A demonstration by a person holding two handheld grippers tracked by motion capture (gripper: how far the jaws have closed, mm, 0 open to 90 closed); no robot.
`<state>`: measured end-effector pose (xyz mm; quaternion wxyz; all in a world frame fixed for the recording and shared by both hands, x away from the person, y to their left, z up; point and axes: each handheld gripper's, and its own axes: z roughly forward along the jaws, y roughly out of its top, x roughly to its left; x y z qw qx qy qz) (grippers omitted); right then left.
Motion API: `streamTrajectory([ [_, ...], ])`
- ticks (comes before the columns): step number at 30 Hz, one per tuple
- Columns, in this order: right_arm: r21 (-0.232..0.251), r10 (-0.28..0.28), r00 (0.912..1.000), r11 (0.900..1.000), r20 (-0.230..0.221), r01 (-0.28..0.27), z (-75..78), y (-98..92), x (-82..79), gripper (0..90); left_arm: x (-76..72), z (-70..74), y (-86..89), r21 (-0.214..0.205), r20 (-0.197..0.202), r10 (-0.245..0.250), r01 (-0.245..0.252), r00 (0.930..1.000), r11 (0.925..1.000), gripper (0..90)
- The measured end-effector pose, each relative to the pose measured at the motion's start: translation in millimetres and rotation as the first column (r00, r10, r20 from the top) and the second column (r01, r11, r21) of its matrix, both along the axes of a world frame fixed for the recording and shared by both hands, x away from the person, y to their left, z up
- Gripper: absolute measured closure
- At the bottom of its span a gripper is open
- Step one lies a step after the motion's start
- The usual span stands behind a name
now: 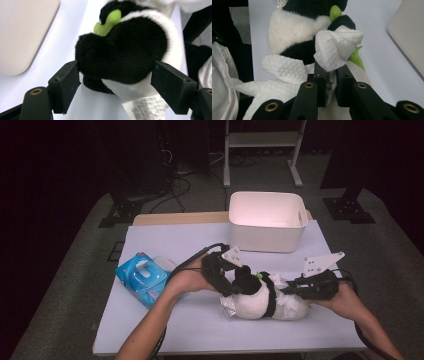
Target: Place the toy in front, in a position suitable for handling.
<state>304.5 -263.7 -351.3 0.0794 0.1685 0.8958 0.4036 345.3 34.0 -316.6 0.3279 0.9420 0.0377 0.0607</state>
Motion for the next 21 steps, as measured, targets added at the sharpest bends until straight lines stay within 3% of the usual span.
streamTrajectory([
  [5, 0.000, -0.001, 1.0000, 1.0000, 0.005, 0.001, 0.7, 2.7, 1.9, 80.4, -10.1, 11.2, 1.2, -0.046, 0.006, -0.039, 0.039, 0.9992, 0.9982, 22.2],
  [7, -0.006, 0.003, 0.9998, 1.0000, 0.019, -0.003, 2.1, 5.6, 2.2, 80.3, -13.1, 5.4, -8.2, -0.007, 0.010, -0.056, 0.056, 0.9984, 0.9984, 22.2],
  [9, -0.004, 0.009, 0.9989, 1.0000, 0.045, -0.009, 5.1, 8.8, 1.2, 80.2, -13.7, -5.9, -17.9, 0.053, 0.034, -0.043, 0.042, 0.9985, 0.9977, 22.4],
  [12, -0.037, 0.022, 0.9961, 0.9991, 0.086, -0.018, 10.3, 11.2, -2.3, 80.1, -12.6, -12.0, -22.4, 0.057, 0.045, -0.042, 0.039, 0.9981, 0.9976, 22.5],
  [17, -0.012, -0.004, 0.9978, 0.9999, 0.066, 0.005, 12.9, -9.9, -2.0, 80.1, -11.6, -13.2, -20.4, 0.052, 0.035, -0.039, 0.037, 0.9986, 0.9979, 22.9],
  [21, 0.020, -0.058, 0.9979, 0.9981, 0.029, 0.058, 6.0, -34.2, -3.3, 80.2, -10.9, -14.9, -18.6, 0.040, 0.023, -0.041, 0.040, 0.9989, 0.9984, 22.9],
])
